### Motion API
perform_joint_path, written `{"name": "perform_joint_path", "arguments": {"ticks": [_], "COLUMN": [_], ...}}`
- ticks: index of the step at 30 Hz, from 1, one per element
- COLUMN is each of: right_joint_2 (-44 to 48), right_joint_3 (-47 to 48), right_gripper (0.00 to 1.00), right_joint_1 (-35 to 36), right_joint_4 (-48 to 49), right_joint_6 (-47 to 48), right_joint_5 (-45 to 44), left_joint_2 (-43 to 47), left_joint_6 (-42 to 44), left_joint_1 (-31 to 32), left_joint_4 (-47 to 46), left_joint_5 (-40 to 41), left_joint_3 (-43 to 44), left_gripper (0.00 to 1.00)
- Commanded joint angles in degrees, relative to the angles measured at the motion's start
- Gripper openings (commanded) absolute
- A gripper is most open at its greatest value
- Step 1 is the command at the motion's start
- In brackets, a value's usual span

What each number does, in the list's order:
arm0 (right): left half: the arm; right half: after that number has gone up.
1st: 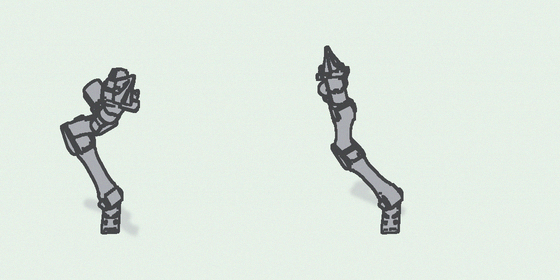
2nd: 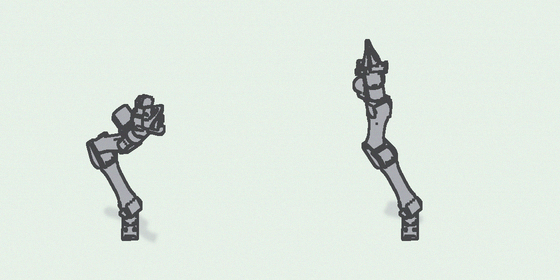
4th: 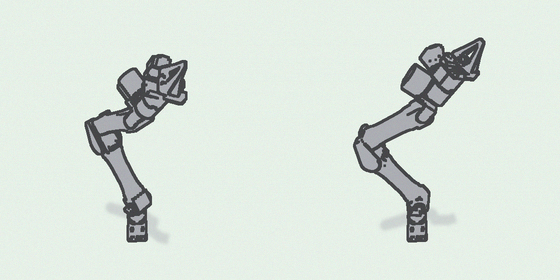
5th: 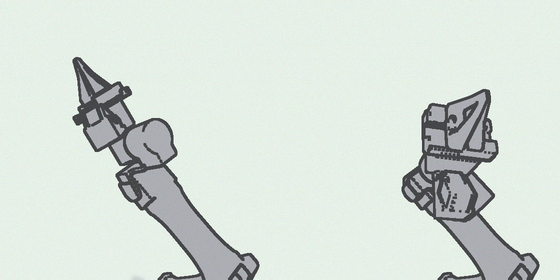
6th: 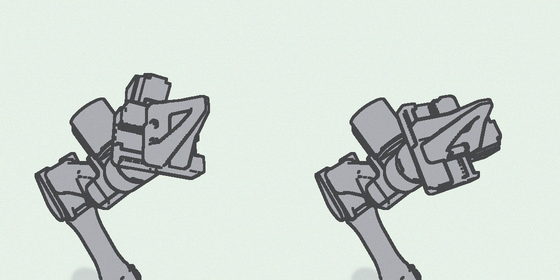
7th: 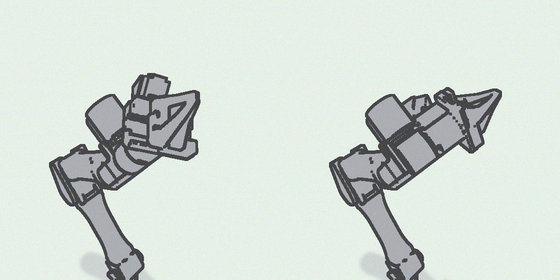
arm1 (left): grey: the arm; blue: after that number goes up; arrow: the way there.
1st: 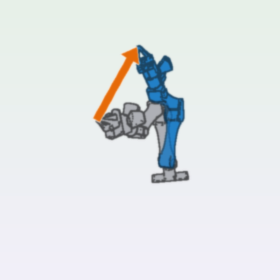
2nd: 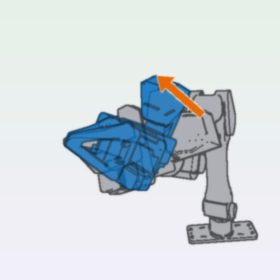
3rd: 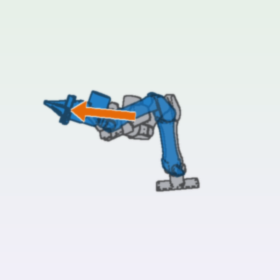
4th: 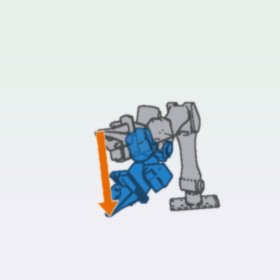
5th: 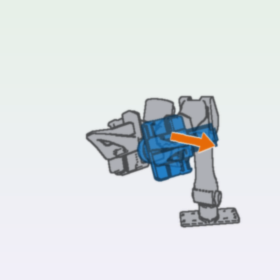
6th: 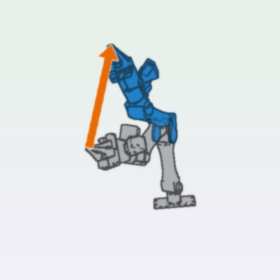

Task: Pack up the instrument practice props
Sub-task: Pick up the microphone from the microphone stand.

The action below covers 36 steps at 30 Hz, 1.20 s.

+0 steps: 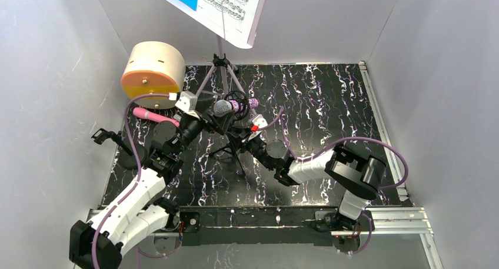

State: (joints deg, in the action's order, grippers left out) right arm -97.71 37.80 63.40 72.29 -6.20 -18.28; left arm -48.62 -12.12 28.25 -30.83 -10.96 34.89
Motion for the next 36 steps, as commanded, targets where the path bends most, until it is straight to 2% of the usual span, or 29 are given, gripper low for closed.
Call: {"name": "perform_joint_path", "arguments": {"ticks": [1, 4, 6, 10, 12, 16, 18, 24, 27, 31, 36], "right_joint_2": [-3.3, -3.7, -3.9, -4.7, -5.2, -6.1, -5.8, -0.2, 4.1, 8.9, 16.6], "right_joint_3": [-0.3, -0.7, -1.4, -2.6, -2.9, -3.5, -4.1, -6.2, -6.3, -7.2, -8.1], "right_gripper": [0.09, 0.09, 0.07, 0.05, 0.04, 0.04, 0.09, 0.48, 0.61, 0.71, 0.73], "right_joint_1": [1.2, 1.3, 1.3, 1.3, 1.2, 1.2, 1.1, 1.1, 1.1, 1.1, 0.6], "right_joint_4": [-7.8, -7.4, -6.3, -4.7, -4.3, -3.6, -2.7, -4.6, -8.7, -12.9, -18.7], "right_joint_6": [-0.2, -0.5, -1.2, -3.3, -4.4, -5.6, -5.5, -5.8, -6.5, -8.4, -11.0], "right_joint_5": [0.9, 0.6, -0.1, -1.9, -2.5, -2.9, -2.0, 1.9, 3.8, 4.8, 5.2], "left_joint_2": [-1.2, -1.3, -0.2, 3.5, 5.2, 7.1, 7.1, 5.2, 5.0, 4.9, 5.1], "left_joint_6": [-3.9, -4.4, -4.1, -3.3, -2.9, -2.3, -2.0, -1.1, -0.7, -0.6, -0.6], "left_joint_1": [0.2, 0.4, 0.4, 0.4, 0.5, 0.5, 0.5, 0.5, 0.5, 0.5, 0.5], "left_joint_4": [-5.5, -5.6, -5.6, -5.3, -4.7, -3.0, -2.7, -2.1, -2.1, -2.1, -2.1], "left_joint_5": [2.2, 2.4, 2.3, 3.1, 3.6, 4.2, 3.9, 2.5, 2.4, 1.9, 1.1], "left_joint_3": [1.5, 1.5, 1.2, -0.6, -1.5, -1.4, -0.8, -1.2, -1.5, -1.9, -2.4], "left_gripper": [0.89, 0.79, 0.67, 0.35, 0.24, 0.18, 0.18, 0.16, 0.15, 0.14, 0.13]}}
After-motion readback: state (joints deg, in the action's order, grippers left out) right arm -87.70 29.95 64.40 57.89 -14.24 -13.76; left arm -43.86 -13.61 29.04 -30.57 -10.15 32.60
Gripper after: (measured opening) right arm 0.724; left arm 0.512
